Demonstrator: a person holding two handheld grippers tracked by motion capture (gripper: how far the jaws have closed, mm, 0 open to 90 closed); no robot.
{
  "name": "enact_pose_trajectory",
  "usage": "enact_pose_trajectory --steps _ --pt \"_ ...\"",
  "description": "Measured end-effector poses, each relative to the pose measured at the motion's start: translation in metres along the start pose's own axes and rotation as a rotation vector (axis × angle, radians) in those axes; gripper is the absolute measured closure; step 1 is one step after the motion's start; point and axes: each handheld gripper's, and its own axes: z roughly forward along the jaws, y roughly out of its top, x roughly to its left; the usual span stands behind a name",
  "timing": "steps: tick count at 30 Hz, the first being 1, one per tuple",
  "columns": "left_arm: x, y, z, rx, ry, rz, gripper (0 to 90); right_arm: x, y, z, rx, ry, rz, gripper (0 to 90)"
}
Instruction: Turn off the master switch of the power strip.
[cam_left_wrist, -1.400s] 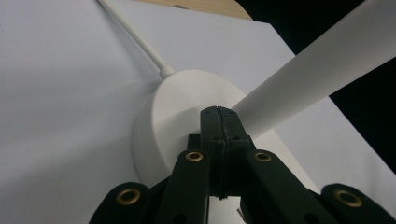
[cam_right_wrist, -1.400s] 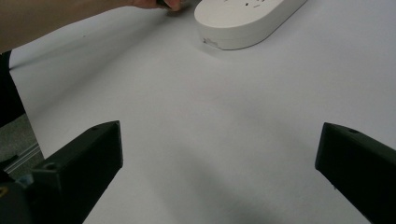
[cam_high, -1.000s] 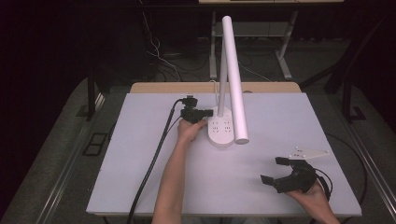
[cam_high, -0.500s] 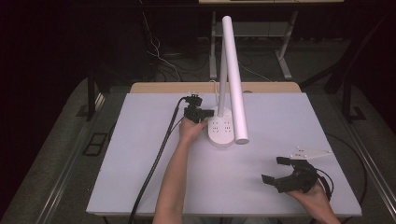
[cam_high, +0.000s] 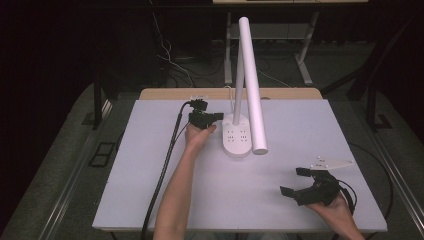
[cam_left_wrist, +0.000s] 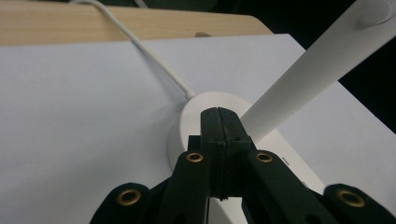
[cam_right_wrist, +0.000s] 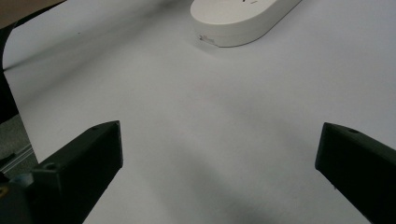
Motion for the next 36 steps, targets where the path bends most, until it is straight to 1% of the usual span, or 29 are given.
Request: enact_pose_trajectory --steps 2,4,6,8,11,13,15,19,20,22,24,25,28,30,32,36 --pt "-0.001 0.002 -0.007 -0.013 0.002 -0.002 89.8 -0.001 0.000 0.000 -0.001 0.000 -0.002 0.3" --pt "-0.002 0.003 -0.013 -0.004 0.011 0.022 89.7 0.000 0.000 0.000 0.001 -0.001 -0.001 0.3" --pt "-0.003 0.004 -0.020 -0.010 0.012 0.033 88.3 -0.001 0.000 0.000 0.001 -0.003 -0.004 0.3" --pt "-0.004 0.004 -0.026 -0.011 0.008 0.041 85.5 -0.001 0.000 0.001 0.003 -0.004 -0.007 0.3" --pt "-0.004 0.003 -0.036 -0.008 0.006 0.070 84.0 -0.001 0.000 0.001 0.004 -0.005 -0.009 0.3" --pt "-0.003 0.001 -0.043 -0.011 0.003 0.073 82.9 -0.001 0.000 0.001 0.004 -0.005 -0.012 0.3" --pt "-0.003 0.000 -0.050 -0.024 0.002 0.063 81.9 -0.001 0.000 0.001 0.004 -0.005 -0.012 0.3" --pt "-0.001 -0.004 -0.066 -0.032 -0.002 0.075 78.1 -0.001 0.000 0.001 0.003 -0.005 -0.012 0.3" --pt "-0.001 -0.005 -0.070 -0.031 -0.004 0.075 76.0 -0.001 0.000 0.001 0.005 -0.005 -0.012 0.3" --pt "0.000 -0.007 -0.077 -0.033 -0.020 0.057 71.6 -0.001 0.000 0.001 0.005 -0.005 -0.013 0.3" --pt "0.001 -0.009 -0.083 -0.035 -0.031 0.058 67.6 -0.001 0.000 0.001 0.005 -0.005 -0.014 0.3" --pt "0.001 -0.011 -0.087 -0.040 -0.038 0.051 65.4 -0.001 0.000 0.001 0.006 -0.006 -0.013 0.3" --pt "-0.001 -0.014 -0.096 -0.039 -0.039 0.066 57.0 -0.001 0.000 0.001 0.003 -0.006 -0.013 0.2" --pt "-0.002 -0.016 -0.103 -0.037 -0.032 0.074 50.5 -0.001 0.000 0.001 0.003 -0.005 -0.012 0.3" --pt "-0.004 -0.019 -0.109 -0.039 -0.036 0.082 45.2 -0.001 0.000 0.001 0.002 -0.006 -0.014 0.2" --pt "-0.009 -0.025 -0.121 -0.029 -0.038 0.114 24.2 -0.001 0.000 0.001 0.003 -0.006 -0.016 0.2"
